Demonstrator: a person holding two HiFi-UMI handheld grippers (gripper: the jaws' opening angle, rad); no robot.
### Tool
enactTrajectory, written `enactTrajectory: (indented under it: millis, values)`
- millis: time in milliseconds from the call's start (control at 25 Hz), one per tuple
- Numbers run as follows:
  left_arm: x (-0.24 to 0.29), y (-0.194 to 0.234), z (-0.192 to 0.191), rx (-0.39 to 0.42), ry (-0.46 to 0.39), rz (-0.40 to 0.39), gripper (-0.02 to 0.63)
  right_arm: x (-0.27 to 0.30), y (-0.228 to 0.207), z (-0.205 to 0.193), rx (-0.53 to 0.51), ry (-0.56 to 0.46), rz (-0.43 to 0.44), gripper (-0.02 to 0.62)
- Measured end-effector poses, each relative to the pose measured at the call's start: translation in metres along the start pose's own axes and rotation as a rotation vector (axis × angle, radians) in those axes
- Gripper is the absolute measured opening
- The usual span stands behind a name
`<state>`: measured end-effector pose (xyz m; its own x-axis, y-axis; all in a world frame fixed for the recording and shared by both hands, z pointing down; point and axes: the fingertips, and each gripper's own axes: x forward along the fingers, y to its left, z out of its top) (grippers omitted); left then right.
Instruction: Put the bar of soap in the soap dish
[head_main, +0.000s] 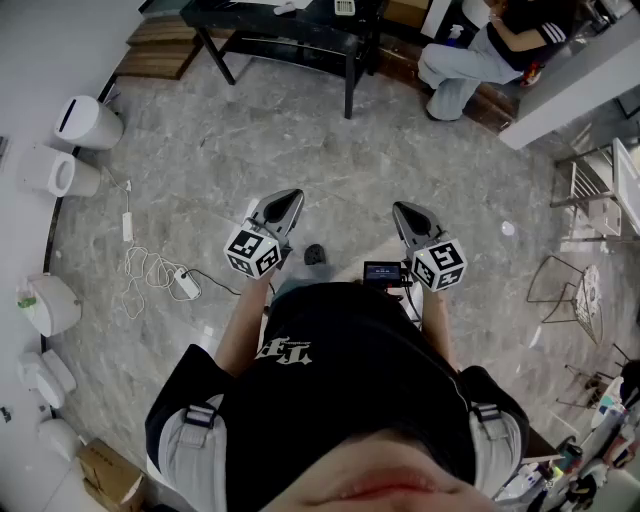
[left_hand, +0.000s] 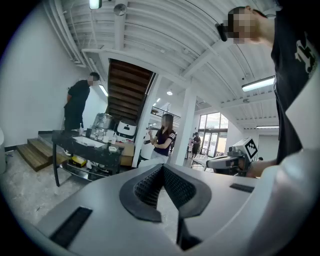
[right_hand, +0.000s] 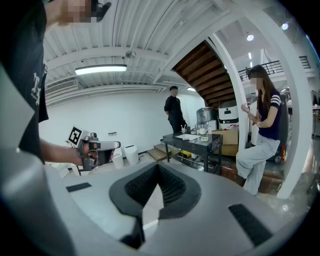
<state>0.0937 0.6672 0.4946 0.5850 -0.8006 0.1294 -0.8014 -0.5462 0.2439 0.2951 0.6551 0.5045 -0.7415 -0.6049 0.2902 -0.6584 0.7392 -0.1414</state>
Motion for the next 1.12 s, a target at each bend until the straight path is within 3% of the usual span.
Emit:
enactTrajectory:
  millis: [680,1120]
  values:
    - [-0.005,0.099,0.026,-0.010,-0.021,-0.025,0.008,0.088,0.006,0.031,0.012,0.002,-0.056,0.008]
    - [0.016,0.172,0.009,-0.064,0.000,0.018,0.008,0.151,-0.024,0.027,0.030,0.053,-0.066,0.008]
